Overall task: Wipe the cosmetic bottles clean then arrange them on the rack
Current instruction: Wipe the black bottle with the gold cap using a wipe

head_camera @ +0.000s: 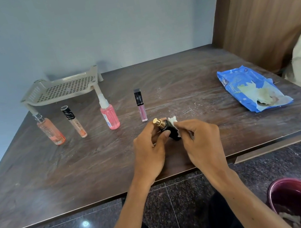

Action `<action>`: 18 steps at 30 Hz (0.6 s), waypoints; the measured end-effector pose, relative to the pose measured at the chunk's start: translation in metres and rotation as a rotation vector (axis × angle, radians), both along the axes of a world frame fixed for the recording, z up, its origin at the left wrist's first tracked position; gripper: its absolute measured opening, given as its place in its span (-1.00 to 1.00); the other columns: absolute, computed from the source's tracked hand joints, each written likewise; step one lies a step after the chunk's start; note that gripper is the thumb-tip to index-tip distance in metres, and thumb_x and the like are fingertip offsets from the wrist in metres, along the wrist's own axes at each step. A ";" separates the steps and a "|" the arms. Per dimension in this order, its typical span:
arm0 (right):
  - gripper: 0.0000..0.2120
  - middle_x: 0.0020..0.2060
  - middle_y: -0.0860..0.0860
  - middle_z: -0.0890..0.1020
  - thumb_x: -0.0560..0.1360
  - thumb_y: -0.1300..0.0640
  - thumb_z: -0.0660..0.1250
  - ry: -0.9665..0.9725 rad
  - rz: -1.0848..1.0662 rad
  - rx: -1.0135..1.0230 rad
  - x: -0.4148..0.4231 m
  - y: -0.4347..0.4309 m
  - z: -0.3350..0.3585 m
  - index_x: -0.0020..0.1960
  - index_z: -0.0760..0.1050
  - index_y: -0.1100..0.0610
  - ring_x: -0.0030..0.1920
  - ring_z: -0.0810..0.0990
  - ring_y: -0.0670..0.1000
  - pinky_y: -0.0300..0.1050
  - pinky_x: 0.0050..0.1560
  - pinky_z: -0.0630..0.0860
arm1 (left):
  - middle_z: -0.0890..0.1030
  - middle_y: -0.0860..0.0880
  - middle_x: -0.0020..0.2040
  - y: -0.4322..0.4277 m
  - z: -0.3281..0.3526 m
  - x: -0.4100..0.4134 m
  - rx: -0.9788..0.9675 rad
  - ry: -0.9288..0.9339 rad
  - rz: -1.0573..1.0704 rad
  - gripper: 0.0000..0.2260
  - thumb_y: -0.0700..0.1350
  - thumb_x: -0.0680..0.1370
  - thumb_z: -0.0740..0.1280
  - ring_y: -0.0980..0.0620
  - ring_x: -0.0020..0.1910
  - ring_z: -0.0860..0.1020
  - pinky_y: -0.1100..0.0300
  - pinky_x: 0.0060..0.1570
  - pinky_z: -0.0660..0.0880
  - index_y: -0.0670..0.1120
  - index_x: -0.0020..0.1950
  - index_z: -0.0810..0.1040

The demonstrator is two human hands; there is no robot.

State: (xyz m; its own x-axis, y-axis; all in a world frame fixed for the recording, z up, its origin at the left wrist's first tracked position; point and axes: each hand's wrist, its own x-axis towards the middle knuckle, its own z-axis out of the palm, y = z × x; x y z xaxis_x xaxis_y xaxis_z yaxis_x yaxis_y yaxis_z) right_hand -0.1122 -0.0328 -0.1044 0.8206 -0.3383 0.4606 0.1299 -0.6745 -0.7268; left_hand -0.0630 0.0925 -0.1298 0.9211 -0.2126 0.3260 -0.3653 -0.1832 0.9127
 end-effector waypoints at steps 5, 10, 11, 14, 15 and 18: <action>-0.80 -0.14 0.00 0.72 0.52 0.34 0.32 0.032 -0.005 -0.013 0.000 -0.002 0.001 0.04 0.68 0.16 -0.16 0.64 -0.11 -0.23 -0.07 0.59 | 0.71 0.05 0.11 -0.001 0.002 -0.001 0.038 -0.053 0.011 -0.82 -0.18 0.61 0.38 0.21 0.13 0.65 0.18 0.18 0.59 -0.10 0.21 0.60; -0.77 0.01 -0.04 0.69 0.54 0.30 0.32 -0.077 0.041 -0.037 0.001 0.020 0.014 0.15 0.64 0.14 0.00 0.63 -0.14 -0.32 0.06 0.55 | 0.70 0.07 0.11 0.000 0.001 -0.001 0.026 -0.044 0.012 -0.79 -0.27 0.61 0.35 0.18 0.12 0.66 0.14 0.18 0.59 -0.08 0.22 0.60; -0.77 0.01 -0.04 0.69 0.55 0.28 0.32 -0.080 0.025 -0.036 0.002 0.020 0.010 0.15 0.64 0.14 0.01 0.63 -0.12 -0.25 0.06 0.57 | 0.71 0.06 0.10 0.000 0.001 -0.001 0.028 -0.045 0.009 -0.80 -0.26 0.61 0.35 0.17 0.12 0.66 0.12 0.18 0.60 -0.10 0.22 0.60; -0.78 -0.06 -0.06 0.70 0.55 0.27 0.31 -0.021 -0.029 -0.039 -0.001 0.008 -0.006 0.12 0.66 0.12 -0.06 0.63 -0.11 -0.14 0.01 0.58 | 0.71 0.05 0.10 0.000 0.001 -0.001 0.037 -0.051 0.011 -0.82 -0.19 0.61 0.37 0.18 0.12 0.66 0.16 0.18 0.59 -0.11 0.22 0.61; -0.78 -0.08 -0.06 0.70 0.55 0.28 0.30 0.012 -0.042 -0.039 -0.001 0.003 -0.009 0.10 0.67 0.11 -0.07 0.63 -0.11 -0.12 -0.01 0.58 | 0.71 0.04 0.11 0.000 0.001 -0.001 0.043 -0.062 0.019 -0.80 -0.17 0.61 0.38 0.19 0.12 0.66 0.19 0.17 0.59 -0.12 0.23 0.60; -0.79 -0.15 0.00 0.71 0.53 0.32 0.30 0.064 -0.049 -0.032 0.000 -0.005 -0.007 0.01 0.68 0.15 -0.14 0.65 -0.05 -0.05 -0.07 0.59 | 0.71 0.03 0.12 -0.001 0.002 -0.001 0.060 -0.094 0.027 -0.79 -0.16 0.61 0.38 0.22 0.12 0.65 0.29 0.15 0.56 -0.13 0.24 0.60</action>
State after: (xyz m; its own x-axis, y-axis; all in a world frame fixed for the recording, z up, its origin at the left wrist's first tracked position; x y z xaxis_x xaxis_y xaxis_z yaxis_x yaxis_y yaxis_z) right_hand -0.1126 -0.0377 -0.1118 0.8313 -0.3649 0.4193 0.0502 -0.7020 -0.7104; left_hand -0.0640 0.0913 -0.1279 0.8930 -0.2093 0.3984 -0.4425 -0.2472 0.8620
